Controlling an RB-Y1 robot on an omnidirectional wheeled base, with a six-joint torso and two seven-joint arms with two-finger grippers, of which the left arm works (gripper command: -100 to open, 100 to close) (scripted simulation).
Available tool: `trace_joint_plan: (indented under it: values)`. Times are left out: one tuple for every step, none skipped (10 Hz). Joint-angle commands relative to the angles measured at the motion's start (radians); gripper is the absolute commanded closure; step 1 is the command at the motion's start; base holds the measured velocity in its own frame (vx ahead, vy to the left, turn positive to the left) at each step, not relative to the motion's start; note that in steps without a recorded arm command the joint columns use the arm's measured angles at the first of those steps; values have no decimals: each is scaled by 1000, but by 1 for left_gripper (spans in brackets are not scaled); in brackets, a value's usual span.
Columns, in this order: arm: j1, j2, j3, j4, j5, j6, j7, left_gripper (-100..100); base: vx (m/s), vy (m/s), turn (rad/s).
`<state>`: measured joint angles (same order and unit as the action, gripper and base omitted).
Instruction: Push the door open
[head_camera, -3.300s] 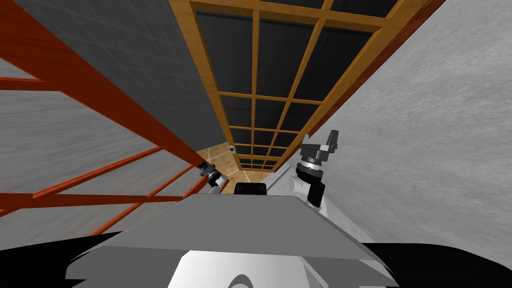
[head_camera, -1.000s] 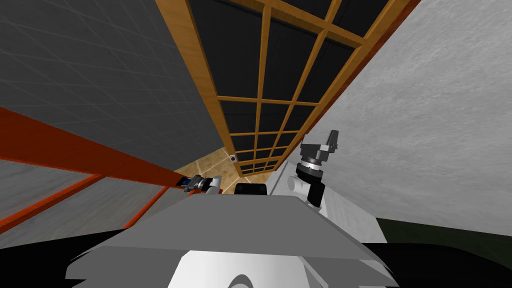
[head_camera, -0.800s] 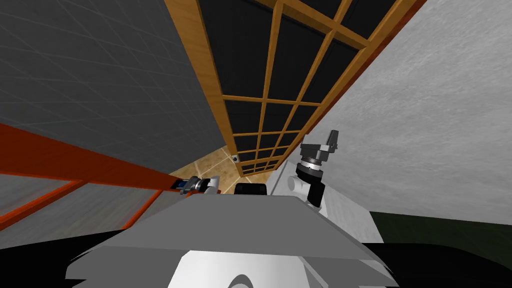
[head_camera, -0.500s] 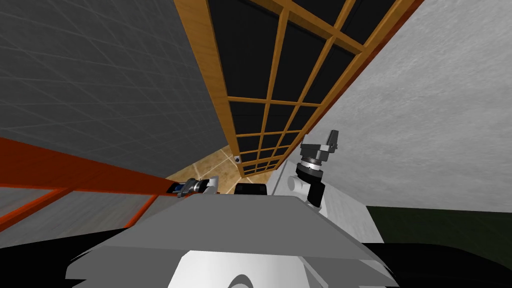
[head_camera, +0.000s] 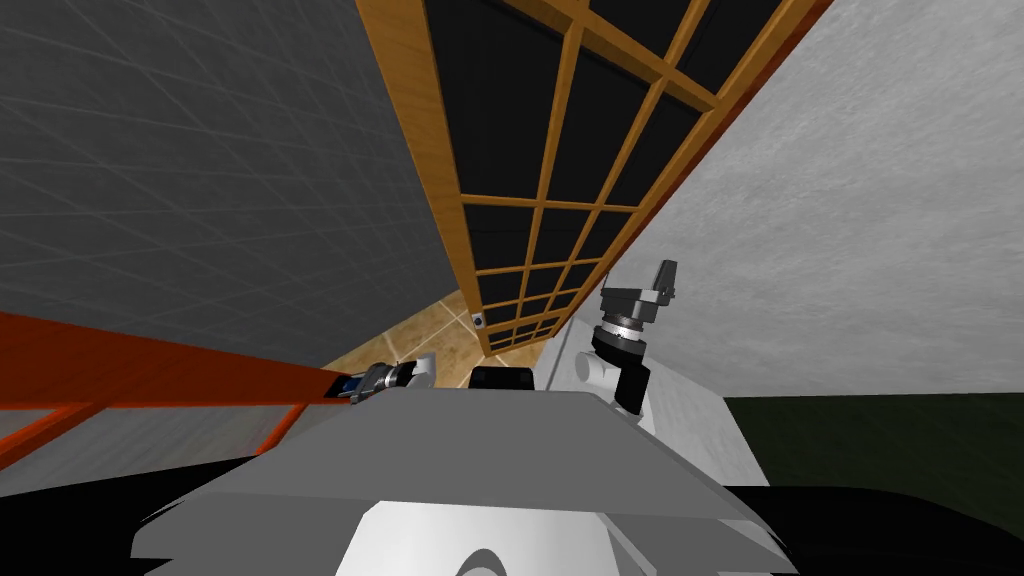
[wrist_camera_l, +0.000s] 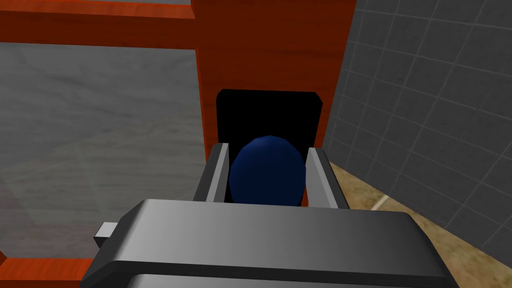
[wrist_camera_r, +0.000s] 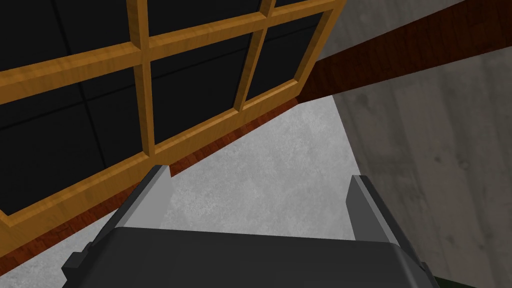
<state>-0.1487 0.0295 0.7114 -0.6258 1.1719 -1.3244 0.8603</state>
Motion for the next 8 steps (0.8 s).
trace_joint_plan:
  values:
    - [-2,-5,31,-6,29,-30,-11,100,-6,179,-210]
    - [-4,-14,45,-4,43,-43,-14,100,-14,189,-172]
    - [-2,-16,34,0,34,-32,-8,100,-6,79,-27]
    - [-2,6,62,1,61,-57,-13,100,6,133,-71]
    - [-2,12,73,2,72,-65,-15,100,-13,214,-71]
    - [-2,17,85,2,83,-75,-17,100,-30,225,-36]
    - [-1,22,104,3,102,-90,-20,100,-49,258,-48]
    - [-1,22,104,3,102,-90,-20,100,-25,188,-18]
